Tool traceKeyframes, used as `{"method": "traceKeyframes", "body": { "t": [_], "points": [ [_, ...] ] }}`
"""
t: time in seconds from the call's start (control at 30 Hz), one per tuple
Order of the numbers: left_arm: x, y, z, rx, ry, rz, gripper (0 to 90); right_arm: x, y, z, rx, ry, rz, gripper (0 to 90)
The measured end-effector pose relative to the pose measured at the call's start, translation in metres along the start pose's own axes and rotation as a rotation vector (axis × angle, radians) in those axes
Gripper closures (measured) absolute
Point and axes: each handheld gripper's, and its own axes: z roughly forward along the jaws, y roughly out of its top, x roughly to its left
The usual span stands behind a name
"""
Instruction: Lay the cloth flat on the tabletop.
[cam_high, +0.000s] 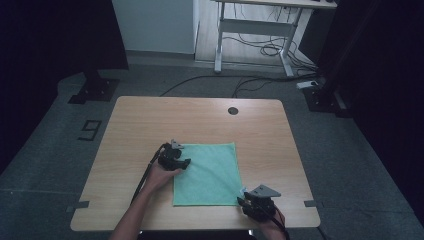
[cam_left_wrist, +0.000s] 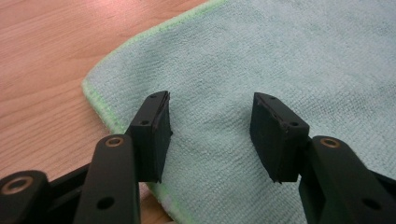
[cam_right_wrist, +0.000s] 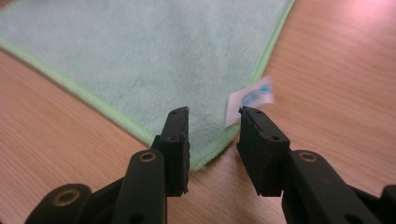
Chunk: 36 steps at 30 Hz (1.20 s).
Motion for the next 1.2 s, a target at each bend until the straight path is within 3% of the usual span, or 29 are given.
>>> {"method": "traceKeyframes", "body": {
  "t": [0.13, 0.2, 0.27, 0.43, 0.53, 0.63, 0.83, 1.1, 1.2],
  "points": [
    [0.000, 0.000, 0.000, 0.001, 0.000, 0.003, 47.9, 0.011, 0.017, -0.005, -0.065, 0.015, -0.023, 61.5],
    [0.000, 0.000, 0.000, 0.000, -0.001, -0.001, 47.9, 0.026, 0.035, 0.001, -0.092, 0.063, -0.050, 59.9],
    [0.000, 0.000, 0.000, -0.001, -0.003, -0.002, 47.9, 0.037, 0.049, 0.014, -0.099, 0.096, -0.064, 58.2],
    [0.000, 0.000, 0.000, 0.000, -0.003, 0.000, 47.9, 0.059, 0.079, 0.075, -0.073, 0.182, -0.058, 55.7],
    [0.001, 0.000, 0.000, 0.000, -0.006, 0.001, 48.0, 0.073, 0.086, 0.105, -0.045, 0.197, -0.076, 54.1],
    [0.002, 0.000, 0.000, -0.001, -0.010, -0.001, 48.0, 0.084, 0.091, 0.123, -0.016, 0.208, -0.092, 48.1],
    [0.003, 0.000, 0.000, -0.004, -0.018, -0.007, 48.1, 0.106, 0.086, 0.121, -0.008, 0.160, -0.214, 41.1],
    [0.003, 0.000, 0.000, -0.002, -0.020, -0.009, 48.1, 0.110, 0.078, 0.108, -0.020, 0.179, -0.217, 41.4],
    [0.003, 0.000, 0.000, -0.002, -0.020, -0.009, 48.1, 0.122, 0.085, 0.113, -0.042, 0.229, -0.216, 42.4]
  ]
}}
